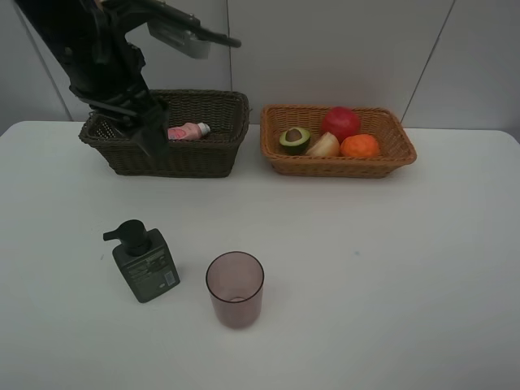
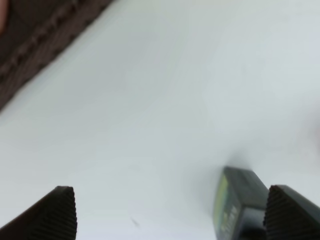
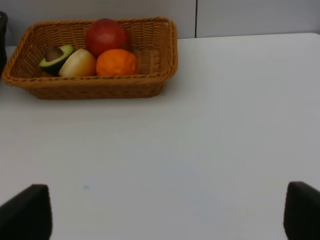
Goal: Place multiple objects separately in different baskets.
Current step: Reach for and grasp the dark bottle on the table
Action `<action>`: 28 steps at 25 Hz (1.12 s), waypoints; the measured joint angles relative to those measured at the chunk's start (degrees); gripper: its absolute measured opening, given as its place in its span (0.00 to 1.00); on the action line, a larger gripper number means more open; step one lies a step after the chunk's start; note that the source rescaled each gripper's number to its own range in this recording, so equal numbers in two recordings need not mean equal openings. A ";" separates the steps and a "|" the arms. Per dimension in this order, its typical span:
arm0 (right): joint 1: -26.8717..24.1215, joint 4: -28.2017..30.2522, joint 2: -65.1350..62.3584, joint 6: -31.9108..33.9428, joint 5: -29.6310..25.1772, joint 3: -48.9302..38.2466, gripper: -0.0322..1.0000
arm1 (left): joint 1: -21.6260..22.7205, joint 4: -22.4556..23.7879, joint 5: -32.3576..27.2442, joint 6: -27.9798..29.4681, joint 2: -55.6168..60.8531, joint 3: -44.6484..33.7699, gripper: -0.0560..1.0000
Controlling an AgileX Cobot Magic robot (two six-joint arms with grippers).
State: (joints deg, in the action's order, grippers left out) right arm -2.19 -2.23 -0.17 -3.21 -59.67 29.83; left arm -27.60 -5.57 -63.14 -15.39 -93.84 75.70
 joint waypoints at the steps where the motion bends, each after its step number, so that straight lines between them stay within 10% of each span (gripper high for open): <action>1: 0.00 0.00 0.00 0.00 0.00 0.00 0.93 | 0.00 -0.56 0.20 0.00 0.79 -1.43 1.00; 18: 0.00 0.00 0.00 0.00 0.00 0.00 0.93 | -9.23 2.70 -0.73 4.94 0.41 -7.76 1.00; 28: 0.00 0.00 0.00 0.00 0.00 0.00 0.93 | -9.23 2.53 12.64 5.38 0.08 -21.39 1.00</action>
State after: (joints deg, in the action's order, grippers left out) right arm -2.19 -2.23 -0.17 -3.21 -59.67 29.83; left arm -36.83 -3.04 -50.50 -10.00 -93.75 54.31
